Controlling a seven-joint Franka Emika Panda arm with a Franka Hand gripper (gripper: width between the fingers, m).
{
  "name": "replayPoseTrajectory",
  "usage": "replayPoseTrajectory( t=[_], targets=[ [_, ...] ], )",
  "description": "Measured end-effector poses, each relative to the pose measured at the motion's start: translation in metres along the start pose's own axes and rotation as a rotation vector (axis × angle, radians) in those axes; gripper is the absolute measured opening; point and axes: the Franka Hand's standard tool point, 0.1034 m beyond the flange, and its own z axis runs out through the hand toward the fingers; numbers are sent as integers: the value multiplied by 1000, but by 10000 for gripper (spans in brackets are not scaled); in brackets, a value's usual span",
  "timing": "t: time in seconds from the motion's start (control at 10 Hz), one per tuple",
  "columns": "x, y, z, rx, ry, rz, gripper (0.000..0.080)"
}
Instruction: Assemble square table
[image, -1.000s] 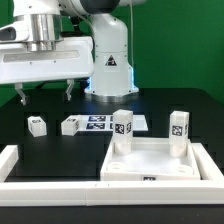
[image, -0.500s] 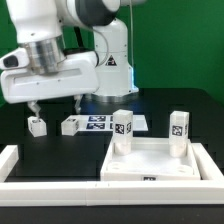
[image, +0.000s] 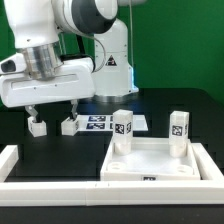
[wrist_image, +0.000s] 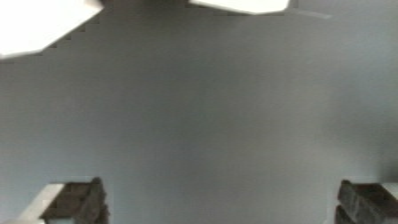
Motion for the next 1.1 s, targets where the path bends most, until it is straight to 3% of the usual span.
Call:
replayPoseTrajectory(
  t=[0.1, 0.3, 0.7, 0.8, 1.0, 1.1],
  targets=[
    [2, -5, -4, -4, -76, 24, 649],
    [8, -16, -10, 39, -279, 77, 649],
    [6, -19, -1, 77, -485, 72, 649],
    [-12, -12, 4, 103, -597, 104, 649],
    [-24, -6, 14, 105, -659, 218, 649],
    [-22, -7, 13, 104, -653, 210, 649]
  ],
)
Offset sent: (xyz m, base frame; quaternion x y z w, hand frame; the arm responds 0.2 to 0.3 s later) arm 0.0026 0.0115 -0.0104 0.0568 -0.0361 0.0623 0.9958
